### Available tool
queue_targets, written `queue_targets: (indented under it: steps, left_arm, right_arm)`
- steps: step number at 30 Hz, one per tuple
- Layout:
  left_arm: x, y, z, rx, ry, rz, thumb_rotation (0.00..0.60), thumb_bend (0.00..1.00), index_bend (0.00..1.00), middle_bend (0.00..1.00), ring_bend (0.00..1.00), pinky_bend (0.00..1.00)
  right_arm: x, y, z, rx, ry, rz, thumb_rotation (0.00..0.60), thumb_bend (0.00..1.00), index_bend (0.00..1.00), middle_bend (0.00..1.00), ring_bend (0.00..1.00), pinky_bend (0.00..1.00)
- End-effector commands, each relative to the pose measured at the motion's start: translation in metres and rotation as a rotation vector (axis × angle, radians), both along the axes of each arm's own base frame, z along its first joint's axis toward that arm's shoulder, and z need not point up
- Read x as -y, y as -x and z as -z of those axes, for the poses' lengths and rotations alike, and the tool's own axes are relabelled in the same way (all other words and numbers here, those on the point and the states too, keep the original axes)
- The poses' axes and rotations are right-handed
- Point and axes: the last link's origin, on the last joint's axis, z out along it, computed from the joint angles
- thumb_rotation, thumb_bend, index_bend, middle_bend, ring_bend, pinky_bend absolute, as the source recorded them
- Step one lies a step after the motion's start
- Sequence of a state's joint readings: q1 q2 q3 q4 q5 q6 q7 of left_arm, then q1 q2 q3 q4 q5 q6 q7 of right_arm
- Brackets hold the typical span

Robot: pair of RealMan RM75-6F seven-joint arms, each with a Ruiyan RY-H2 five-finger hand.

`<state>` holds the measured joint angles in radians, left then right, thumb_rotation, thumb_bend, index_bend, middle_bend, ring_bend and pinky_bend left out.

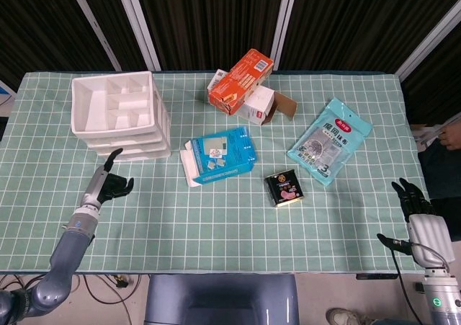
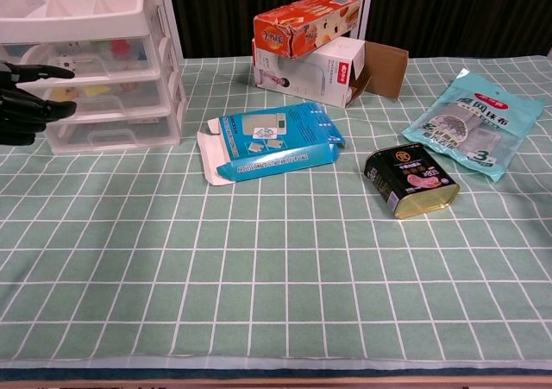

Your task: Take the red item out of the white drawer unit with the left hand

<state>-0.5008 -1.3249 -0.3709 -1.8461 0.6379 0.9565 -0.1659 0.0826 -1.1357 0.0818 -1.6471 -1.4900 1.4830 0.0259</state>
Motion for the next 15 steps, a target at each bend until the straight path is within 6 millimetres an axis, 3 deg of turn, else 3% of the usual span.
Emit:
queue_targets:
  steps: [1, 15]
  left_arm:
    - [-0.005, -0.003, 0.003, 0.013, -0.003, -0.001, 0.600, 0.46, 0.00, 0.94, 0.95, 1.00]
    - [-0.016, -0.009, 0.009, 0.061, -0.024, -0.029, 0.600, 0.46, 0.00, 0.94, 0.95, 1.00]
  right_arm:
    - [0.000, 0.000, 0.000, 0.001, 0.000, 0.001, 0.600, 0.04, 0.00, 0.00, 0.00, 0.22]
    - [0.000, 0.000, 0.000, 0.013, -0.004, 0.008, 0.600, 0.04, 0.00, 0.00, 0.00, 0.22]
